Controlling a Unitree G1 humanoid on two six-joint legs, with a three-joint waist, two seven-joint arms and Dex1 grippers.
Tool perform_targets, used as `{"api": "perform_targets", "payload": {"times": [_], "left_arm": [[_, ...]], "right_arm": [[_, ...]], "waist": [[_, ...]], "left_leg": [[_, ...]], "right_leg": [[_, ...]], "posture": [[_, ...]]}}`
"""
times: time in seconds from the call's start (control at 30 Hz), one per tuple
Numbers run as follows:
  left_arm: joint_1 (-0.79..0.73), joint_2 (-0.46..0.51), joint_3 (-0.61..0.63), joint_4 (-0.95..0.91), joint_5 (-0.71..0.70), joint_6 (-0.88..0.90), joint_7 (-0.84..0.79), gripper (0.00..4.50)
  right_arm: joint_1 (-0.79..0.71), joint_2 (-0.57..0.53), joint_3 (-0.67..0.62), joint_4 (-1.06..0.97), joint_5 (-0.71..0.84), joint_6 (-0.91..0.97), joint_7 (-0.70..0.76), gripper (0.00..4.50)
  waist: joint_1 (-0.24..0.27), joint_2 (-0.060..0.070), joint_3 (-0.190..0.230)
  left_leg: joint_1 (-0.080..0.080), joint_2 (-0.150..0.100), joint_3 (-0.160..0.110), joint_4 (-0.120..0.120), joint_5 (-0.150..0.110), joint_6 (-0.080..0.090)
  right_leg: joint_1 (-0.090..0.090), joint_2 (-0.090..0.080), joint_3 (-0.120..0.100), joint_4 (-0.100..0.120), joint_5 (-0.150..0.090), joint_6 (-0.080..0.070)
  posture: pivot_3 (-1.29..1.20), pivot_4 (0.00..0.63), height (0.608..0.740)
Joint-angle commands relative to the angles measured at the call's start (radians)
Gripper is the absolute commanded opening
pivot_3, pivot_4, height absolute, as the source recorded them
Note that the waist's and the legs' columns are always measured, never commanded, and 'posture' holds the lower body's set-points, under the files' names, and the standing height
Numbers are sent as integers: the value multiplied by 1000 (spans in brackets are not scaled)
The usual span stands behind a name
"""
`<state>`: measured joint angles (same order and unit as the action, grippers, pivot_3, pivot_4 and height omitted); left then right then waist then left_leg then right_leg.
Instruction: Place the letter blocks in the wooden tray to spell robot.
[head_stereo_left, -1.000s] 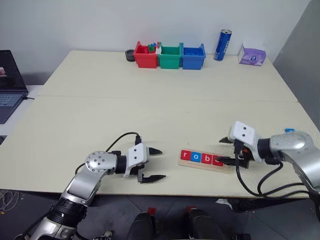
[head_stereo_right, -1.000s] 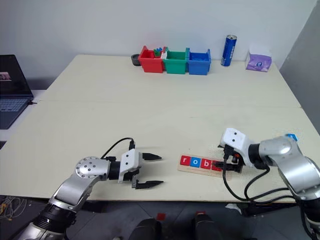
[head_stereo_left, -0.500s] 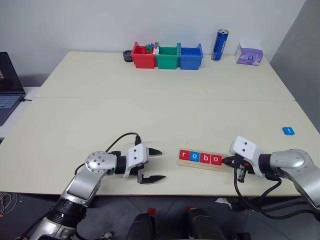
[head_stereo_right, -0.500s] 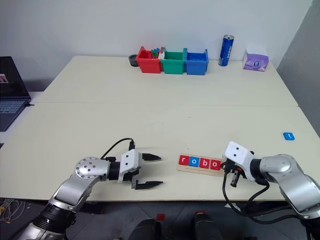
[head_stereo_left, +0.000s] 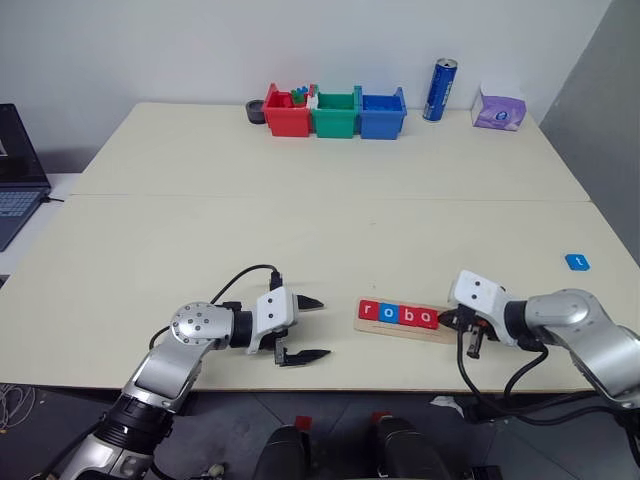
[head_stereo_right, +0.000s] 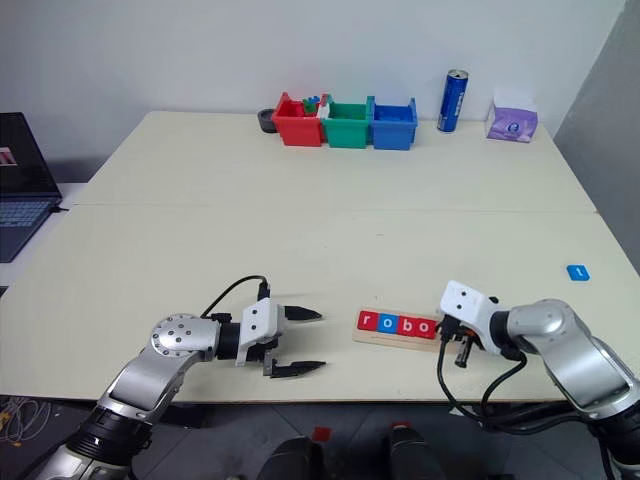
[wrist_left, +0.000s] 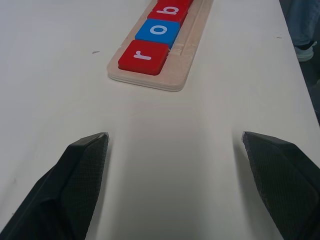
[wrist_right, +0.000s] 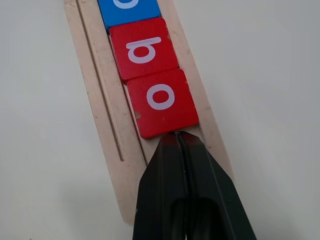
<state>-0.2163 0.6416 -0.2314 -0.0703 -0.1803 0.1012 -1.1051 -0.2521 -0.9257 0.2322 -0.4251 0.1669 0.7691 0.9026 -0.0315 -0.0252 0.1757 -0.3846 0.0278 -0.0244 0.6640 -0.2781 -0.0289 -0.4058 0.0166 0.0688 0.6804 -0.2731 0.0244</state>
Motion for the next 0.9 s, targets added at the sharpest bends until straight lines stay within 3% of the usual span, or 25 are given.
{"api": "perform_targets", "payload": {"times": [0.03,0.47,0.63,0.9], "left_arm": [[-4,-1,8,-19,-3,-14,0,4500],[-4,-3,5,-25,-3,-9,2,4500],[0,-6,5,-20,-2,-16,5,4500],[22,-21,8,-24,-3,-20,26,4500]], "right_arm": [[-21,5,6,-5,-9,-25,7,39],[-54,30,9,38,-46,-75,-5,39],[-14,40,-111,2,12,-40,-38,39],[83,315,-567,64,9,5,-440,2568]], "waist": [[0,0,0],[0,0,0],[0,0,0],[2,0,0]], "left_leg": [[0,0,0,0,0,0],[0,0,0,0,0,0],[0,0,0,0,0,0],[-1,0,0,0,0,0]], "right_leg": [[0,0,0,0,0,0],[0,0,0,0,0,0],[0,0,0,0,0,0],[0,0,0,1,1,-1]], "posture": [[0,150,740],[0,150,740],[0,150,740],[0,150,740]]}}
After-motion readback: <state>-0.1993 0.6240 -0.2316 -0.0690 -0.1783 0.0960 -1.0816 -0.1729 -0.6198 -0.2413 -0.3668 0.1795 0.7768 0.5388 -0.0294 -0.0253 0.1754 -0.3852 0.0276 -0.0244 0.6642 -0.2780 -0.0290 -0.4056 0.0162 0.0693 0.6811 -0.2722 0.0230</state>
